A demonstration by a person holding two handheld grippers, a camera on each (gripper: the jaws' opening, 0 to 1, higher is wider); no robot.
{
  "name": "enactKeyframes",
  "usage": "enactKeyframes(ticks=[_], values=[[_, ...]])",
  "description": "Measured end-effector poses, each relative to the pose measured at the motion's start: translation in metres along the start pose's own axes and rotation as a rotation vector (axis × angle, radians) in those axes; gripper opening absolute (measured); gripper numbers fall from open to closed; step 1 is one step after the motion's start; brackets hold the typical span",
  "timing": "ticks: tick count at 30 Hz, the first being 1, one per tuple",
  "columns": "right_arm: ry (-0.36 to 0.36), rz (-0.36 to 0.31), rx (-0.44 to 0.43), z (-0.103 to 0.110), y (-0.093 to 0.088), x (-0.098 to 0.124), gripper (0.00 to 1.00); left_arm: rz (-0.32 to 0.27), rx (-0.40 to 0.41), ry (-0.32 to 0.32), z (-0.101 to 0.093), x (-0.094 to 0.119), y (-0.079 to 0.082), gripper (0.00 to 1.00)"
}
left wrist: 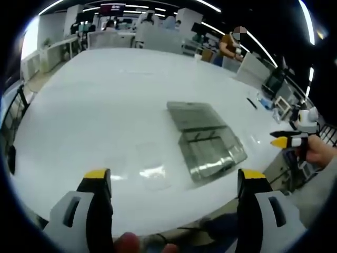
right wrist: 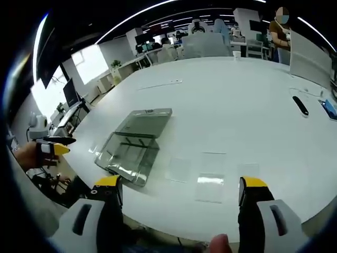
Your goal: Insert the divider into the dual guide fixture by aligning both edges with the guide slots and pushing it downward to the bottom, including one-sided entry, uneven engagement, binding, and posture correction.
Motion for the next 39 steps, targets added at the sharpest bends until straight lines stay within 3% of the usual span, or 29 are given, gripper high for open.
enactKeyframes(ticks=[39], values=[[0.005, 0.007, 0.014, -0.0001, -0.0001, -0.0001, 0.87, -0.006, -0.004, -0.013, -0.0057, 0.0027, 0.0008, 0.97]])
Point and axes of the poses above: the point that each gripper's makers call its tool centre point, and the gripper's own axes: x roughly backward along the fingers, z roughly to its left, y roughly out of its top, the point moved 5 cm from there along x, roughly backward along the fingers
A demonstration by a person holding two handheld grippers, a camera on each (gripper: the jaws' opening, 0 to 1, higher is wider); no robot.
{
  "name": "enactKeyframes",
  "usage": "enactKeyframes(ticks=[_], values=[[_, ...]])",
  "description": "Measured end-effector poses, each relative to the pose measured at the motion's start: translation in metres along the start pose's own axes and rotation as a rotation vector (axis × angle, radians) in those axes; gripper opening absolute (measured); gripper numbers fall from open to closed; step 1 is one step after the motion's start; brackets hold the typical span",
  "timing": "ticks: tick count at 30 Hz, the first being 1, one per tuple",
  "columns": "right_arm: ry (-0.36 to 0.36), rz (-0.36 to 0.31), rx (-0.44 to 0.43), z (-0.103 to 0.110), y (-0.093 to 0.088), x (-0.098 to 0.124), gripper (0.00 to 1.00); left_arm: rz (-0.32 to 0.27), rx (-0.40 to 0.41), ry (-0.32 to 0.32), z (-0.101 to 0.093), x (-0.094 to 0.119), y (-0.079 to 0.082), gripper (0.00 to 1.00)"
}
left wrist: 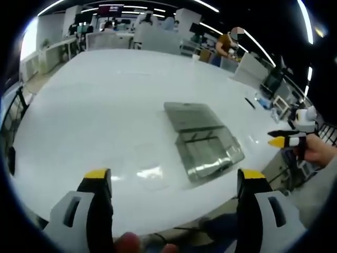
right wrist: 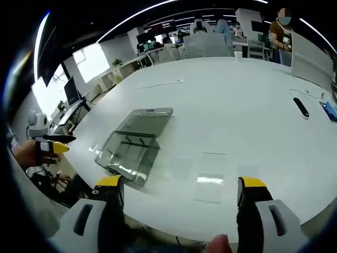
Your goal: Insert the divider into the dual guide fixture by aligning both edges with the guide slots and pushing it downward to the bottom, including one-sided entry, uneven engagement, binding, and posture correction.
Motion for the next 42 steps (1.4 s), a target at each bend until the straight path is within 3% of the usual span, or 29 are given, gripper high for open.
enactKeyframes(ticks=[27, 42], values=[[0.026, 0.026, 0.022, -0.006, 0.004, -0.015, 0.75, -0.014, 0.009, -0.023, -0.004, -0.003, 0.001, 0.93], [0.02, 0.05, 0.025, -0.016, 0.005, -0.027, 0.58, -0.02, -0.003, -0.042, -0.011, -0.005, 0.005, 0.9]])
Point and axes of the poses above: the point that each gripper's makers call its tool centre point, and the gripper's own axes: x roughly backward along the fingers, z roughly to its left, y roughly out of its top, the point moved 5 cm from there along x, roughly backward along the fingers
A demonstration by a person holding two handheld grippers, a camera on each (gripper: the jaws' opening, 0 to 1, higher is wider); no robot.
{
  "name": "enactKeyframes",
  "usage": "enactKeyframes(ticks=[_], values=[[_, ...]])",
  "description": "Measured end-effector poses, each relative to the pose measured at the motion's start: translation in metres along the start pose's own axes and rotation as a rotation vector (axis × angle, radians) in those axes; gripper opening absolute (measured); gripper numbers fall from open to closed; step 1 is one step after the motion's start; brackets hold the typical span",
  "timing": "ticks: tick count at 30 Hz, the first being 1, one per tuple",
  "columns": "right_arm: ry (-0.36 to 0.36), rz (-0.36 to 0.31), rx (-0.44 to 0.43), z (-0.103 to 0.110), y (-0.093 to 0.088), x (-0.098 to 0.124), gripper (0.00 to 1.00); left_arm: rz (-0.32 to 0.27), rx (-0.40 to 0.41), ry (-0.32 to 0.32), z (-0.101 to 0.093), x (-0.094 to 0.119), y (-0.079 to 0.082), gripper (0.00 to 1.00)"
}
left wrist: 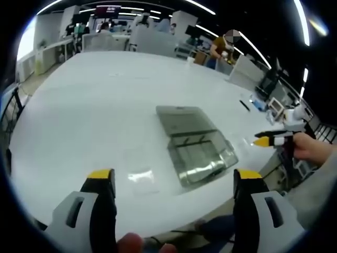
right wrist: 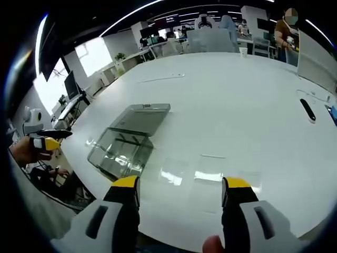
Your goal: Insert the divider into the dual guide fixture by aligning both edges with the guide slots and pushing it downward to the bottom, including one-sided entry, uneven engagement, binding, and posture correction.
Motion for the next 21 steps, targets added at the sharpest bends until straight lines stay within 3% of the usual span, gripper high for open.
enactKeyframes(ticks=[21], values=[[-0.034, 0.056, -0.016, -0.013, -0.008, -0.013, 0.49, 0.013, -0.031, -0.039, -0.01, -0.007, 0.004, 0.89]])
Point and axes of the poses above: the point that each gripper's makers call its tool centre point, and the gripper's own axes: x roughly backward along the fingers, z roughly to its left, y roughly out of its top, the point moved 5 cm from there along x, roughly backward along the fingers
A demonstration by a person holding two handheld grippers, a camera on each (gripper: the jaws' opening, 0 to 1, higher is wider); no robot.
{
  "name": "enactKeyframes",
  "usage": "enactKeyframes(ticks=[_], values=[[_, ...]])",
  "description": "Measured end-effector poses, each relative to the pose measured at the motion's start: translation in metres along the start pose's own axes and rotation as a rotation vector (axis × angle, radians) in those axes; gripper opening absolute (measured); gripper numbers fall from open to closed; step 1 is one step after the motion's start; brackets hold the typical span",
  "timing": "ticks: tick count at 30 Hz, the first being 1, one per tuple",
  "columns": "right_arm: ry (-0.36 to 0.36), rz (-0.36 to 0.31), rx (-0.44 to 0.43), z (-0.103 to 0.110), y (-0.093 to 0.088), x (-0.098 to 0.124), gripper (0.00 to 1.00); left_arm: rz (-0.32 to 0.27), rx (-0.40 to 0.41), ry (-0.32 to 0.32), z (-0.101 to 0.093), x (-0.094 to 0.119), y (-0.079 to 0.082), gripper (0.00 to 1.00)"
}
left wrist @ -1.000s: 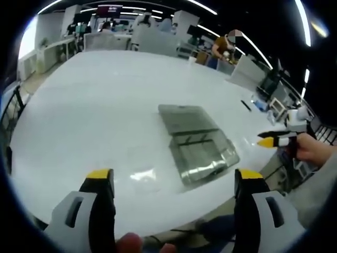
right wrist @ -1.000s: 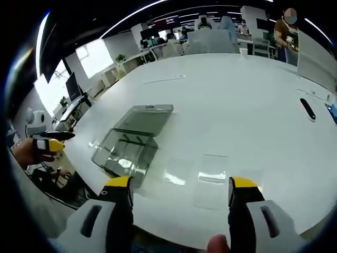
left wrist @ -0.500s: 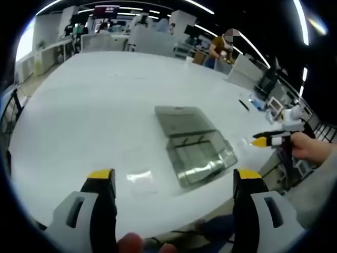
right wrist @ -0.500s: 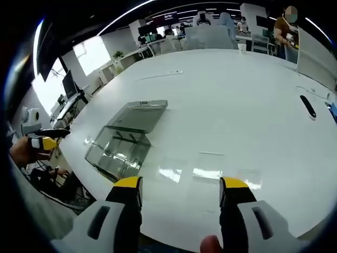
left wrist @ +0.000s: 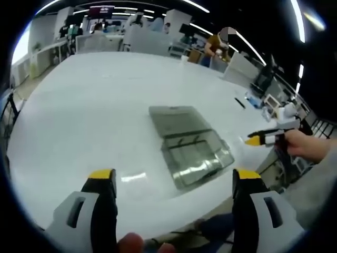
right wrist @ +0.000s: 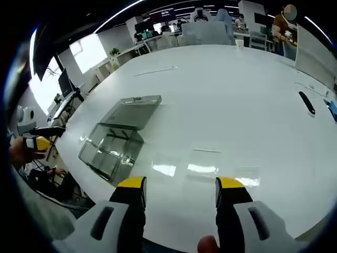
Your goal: Insert the divider into the dual guide fixture by aligning both edges with the guide slots and pushing it downward to the bottom, including one-sided entry, uneven engagement, binding, and posture correction.
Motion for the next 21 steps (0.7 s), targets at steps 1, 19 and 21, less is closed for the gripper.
enactKeyframes(ticks=[1, 19, 21], values=[[-0.003, 0.003, 0.001, 0.0, 0.0, -0.001, 0.49, 0.0, 0.0, -0.001, 0.0, 0.0, 0.0, 0.89], [-0.026, 0.055, 0.002, -0.009, -0.001, -0.013, 0.47, 0.01, -0.012, -0.042, -0.002, -0.008, 0.0, 0.88], [-0.028, 0.059, 0.003, -0.011, -0.003, -0.016, 0.47, 0.012, -0.01, -0.045, -0.002, -0.009, 0.0, 0.88]])
Point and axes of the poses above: the point that each gripper's makers call its tool centre point, and the gripper's own axes: x roughly backward along the fingers, z roughly to its left, y roughly out of its top, the point moved 5 cm from there along x, roughly backward along the fingers
